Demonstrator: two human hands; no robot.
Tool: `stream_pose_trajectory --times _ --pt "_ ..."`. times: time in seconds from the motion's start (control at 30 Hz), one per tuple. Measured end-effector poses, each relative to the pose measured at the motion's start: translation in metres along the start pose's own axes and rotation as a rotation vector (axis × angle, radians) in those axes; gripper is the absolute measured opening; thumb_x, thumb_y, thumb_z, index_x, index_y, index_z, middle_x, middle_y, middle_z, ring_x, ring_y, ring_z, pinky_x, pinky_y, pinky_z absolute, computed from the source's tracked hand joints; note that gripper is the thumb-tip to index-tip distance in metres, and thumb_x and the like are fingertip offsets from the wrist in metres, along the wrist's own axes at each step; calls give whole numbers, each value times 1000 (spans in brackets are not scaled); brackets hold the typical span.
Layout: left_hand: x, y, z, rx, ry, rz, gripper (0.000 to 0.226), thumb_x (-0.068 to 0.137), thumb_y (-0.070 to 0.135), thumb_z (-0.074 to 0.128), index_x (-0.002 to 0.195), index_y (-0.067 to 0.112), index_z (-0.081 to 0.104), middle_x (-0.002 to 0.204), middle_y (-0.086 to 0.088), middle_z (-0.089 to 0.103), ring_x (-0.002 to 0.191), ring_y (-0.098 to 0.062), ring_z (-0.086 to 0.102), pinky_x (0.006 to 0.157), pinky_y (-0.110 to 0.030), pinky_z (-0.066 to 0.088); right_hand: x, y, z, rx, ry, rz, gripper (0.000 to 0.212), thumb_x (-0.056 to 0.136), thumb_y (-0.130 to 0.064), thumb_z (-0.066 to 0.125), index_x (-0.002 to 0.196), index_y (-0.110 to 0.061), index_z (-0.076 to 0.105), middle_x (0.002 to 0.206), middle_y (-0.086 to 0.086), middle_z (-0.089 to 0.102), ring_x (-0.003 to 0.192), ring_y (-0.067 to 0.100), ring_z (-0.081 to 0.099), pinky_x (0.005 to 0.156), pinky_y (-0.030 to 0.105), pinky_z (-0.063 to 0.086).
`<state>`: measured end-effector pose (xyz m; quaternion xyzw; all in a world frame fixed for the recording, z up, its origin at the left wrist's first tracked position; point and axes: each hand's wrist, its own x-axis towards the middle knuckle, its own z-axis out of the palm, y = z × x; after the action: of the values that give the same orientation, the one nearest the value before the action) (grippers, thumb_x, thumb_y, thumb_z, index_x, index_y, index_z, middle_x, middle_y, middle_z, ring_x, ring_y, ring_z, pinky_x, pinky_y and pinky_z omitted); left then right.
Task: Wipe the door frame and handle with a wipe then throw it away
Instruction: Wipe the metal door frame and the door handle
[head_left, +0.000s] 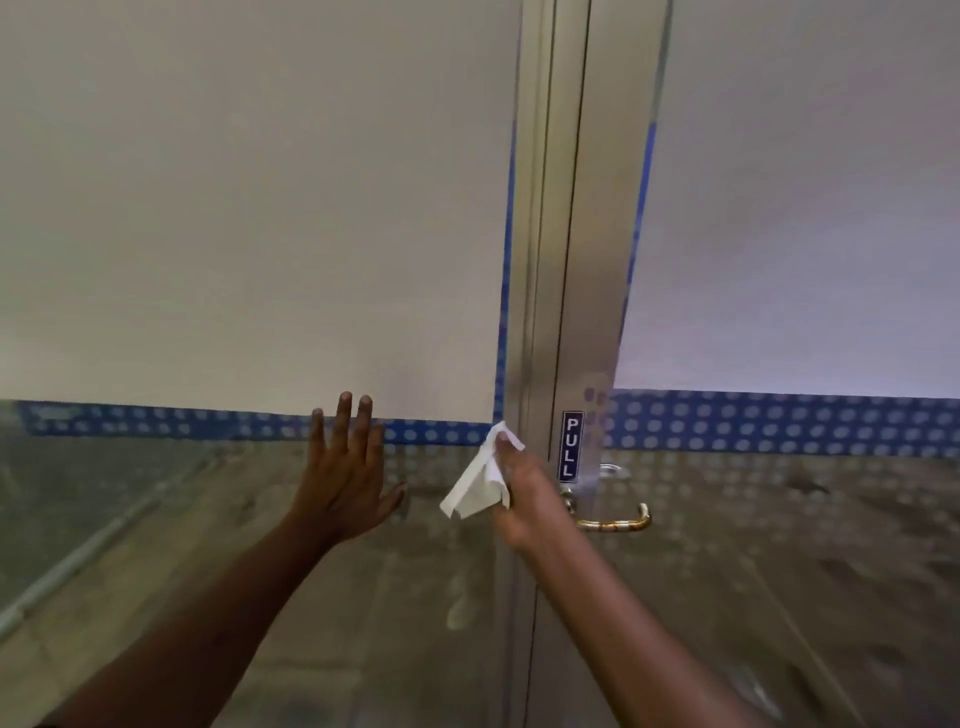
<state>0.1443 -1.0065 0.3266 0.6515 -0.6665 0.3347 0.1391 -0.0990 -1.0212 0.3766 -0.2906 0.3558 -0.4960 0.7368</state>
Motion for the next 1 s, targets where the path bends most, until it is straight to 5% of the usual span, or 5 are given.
stream_pose_trajectory --times 0.27,0.43,0.6,0.8,1.0 --pt "81 78 19 -204 112 204 94 84 67 36 146 -2 29 157 -31 20 147 -50 11 115 -69 13 6 -44 -62 14 406 -347 21 92 -18 64 111 -9 59 101 17 68 94 37 67 85 57 54" --pt "120 122 29 -277 166 259 96 87 66 38 150 -4 21 159 -32 14 148 -50 9 112 -71 21 26 -75 -84 -56 680 -608 19 93 -16 61 110 -7 59 105 14 67 90 29 66 80 40 57" --pt "150 154 41 -336 256 262 95 89 65 42 149 -5 22 158 -33 14 146 -51 13 111 -72 23 57 -96 -101 -151 720 -774 6 91 -18 64 86 -17 66 90 7 69 83 24 66 73 32 53" --pt "177 174 61 -287 416 273 104 85 64 57 151 -4 15 162 -27 -1 147 -52 8 115 -72 13 98 -117 -113 -121 755 -862 25 89 -22 66 65 -18 61 60 -10 58 50 -2 50 50 17 43" --pt "184 180 78 -277 467 260 106 84 67 55 150 -5 14 161 -30 2 146 -54 10 117 -68 4 128 -114 -113 -43 693 -844 37 90 -27 66 55 -19 58 54 -12 56 50 1 50 45 13 44"
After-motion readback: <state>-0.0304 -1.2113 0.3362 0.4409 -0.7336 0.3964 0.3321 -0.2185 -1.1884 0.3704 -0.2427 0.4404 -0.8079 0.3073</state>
